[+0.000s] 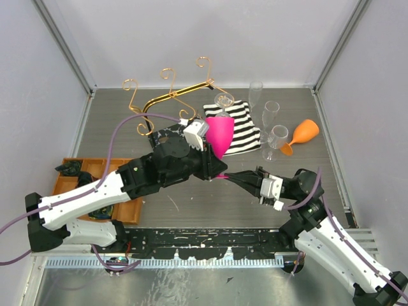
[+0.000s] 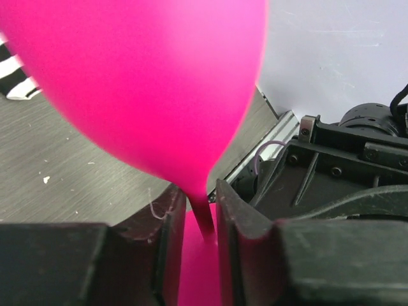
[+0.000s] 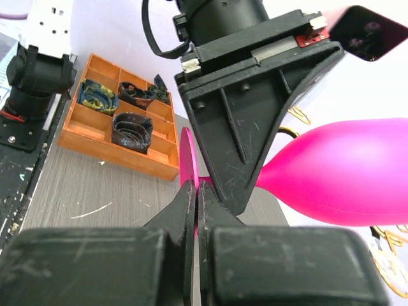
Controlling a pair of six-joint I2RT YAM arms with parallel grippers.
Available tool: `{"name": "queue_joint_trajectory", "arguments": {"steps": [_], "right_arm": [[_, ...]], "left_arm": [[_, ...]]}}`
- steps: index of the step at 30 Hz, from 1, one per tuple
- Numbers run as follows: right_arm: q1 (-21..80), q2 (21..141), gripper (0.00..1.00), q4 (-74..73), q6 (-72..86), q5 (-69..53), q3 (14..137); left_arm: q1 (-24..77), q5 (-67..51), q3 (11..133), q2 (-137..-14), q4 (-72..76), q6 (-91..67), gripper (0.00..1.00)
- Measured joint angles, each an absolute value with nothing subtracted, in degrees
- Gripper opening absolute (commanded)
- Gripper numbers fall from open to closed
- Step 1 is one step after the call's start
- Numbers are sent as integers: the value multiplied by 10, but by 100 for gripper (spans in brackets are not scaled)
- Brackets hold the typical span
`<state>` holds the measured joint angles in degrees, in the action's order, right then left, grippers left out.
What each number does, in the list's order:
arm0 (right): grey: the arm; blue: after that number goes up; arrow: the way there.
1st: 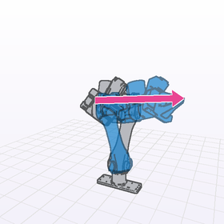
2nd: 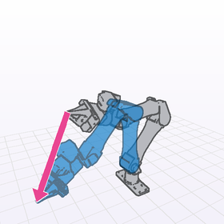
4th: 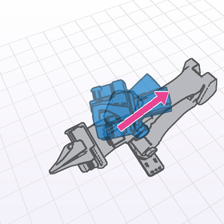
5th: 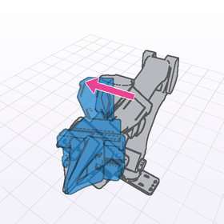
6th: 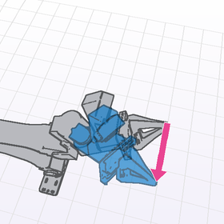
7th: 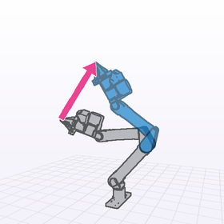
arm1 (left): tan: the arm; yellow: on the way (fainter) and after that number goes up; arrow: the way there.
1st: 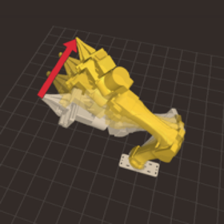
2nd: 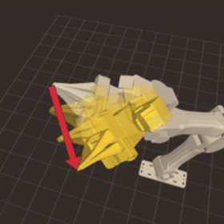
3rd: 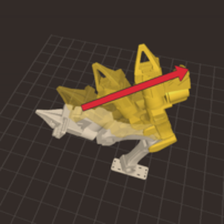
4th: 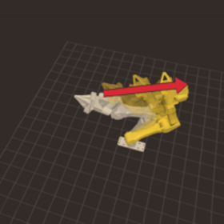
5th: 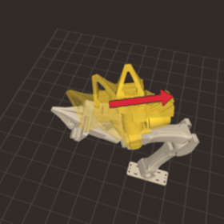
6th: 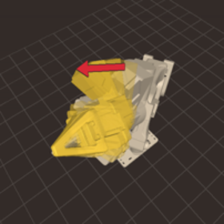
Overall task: Place the wine glass upside down on the wine glass rack
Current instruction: Turn the wine glass upside down at the wine rack.
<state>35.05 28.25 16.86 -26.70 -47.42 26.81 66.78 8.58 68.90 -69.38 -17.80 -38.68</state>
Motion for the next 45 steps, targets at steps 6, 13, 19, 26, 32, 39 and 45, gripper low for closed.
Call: {"name": "queue_joint_trajectory", "arguments": {"steps": [6,13,19,26,32,39,45], "right_arm": [[352,274,1,174,-217,-453,268],[352,263,1,170,-179,-424,268],[352,232,1,152,-159,-396,267],[352,204,1,113,-143,-367,267],[352,196,1,84,-83,-339,274],[352,199,1,35,46,-268,336],[352,200,1,8,135,-222,395]], "left_arm": [[669,75,689,-692,-170,-380,47],[669,71,689,-680,-163,-377,53],[670,72,689,-665,-159,-370,61],[670,88,684,-617,-161,-340,65],[671,127,632,-543,-135,-283,74],[671,171,596,-532,-129,-213,84],[671,185,550,-528,-78,-148,86]]}}
